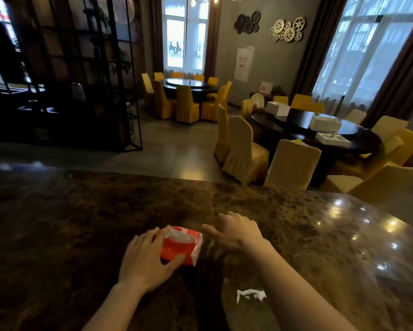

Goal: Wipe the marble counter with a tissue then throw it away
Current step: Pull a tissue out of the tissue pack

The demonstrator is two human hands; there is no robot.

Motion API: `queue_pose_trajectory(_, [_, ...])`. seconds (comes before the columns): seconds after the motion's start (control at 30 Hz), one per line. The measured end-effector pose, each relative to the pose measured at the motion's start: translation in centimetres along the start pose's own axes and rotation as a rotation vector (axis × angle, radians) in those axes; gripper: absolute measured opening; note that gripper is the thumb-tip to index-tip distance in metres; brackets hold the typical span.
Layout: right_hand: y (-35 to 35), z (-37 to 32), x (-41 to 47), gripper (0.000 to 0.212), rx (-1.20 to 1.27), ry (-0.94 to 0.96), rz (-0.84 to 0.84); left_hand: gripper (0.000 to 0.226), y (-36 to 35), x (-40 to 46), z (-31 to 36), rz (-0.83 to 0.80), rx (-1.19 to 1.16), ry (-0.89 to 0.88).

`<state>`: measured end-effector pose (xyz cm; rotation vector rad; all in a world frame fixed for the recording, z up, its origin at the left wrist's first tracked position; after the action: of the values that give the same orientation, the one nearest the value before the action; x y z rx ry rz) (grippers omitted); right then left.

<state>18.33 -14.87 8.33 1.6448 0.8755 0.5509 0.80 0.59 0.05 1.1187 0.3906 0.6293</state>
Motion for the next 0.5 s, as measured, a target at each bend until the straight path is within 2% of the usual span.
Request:
queue_pose_trajectory(0.1, [-2.1, -0.6, 0.9, 0.066, -0.040, 0.010, -0.048, 0.092, -2.4, -0.8, -1.1, -0.057, 0.050, 0.004])
queue_pose_trajectory(0.3, [-6.3, -2.1, 2.5, 0.044, 0.038, 0.141, -0.069, 0.090, -6.5, -1.4, -1.8, -0.114, 0.089, -0.055])
queue_pose_trajectory(0.5, [-9.0, -2.7, 3.0, 0.057, 0.008, 0.237, -0.137, 0.089, -8.8, -1.3, -1.7, -0.168, 0.141, -0.043])
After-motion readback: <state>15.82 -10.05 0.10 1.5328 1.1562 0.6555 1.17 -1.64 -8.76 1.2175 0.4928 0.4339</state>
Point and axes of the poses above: each hand's wrist, its own x-axis towards the middle knuckle, its own y-axis out of the back of the hand, z = x × y, the point moved 1 cm from there along x, towards the middle knuckle, and after that the axes turned 4 degrees about y, right-handed, at the moved point
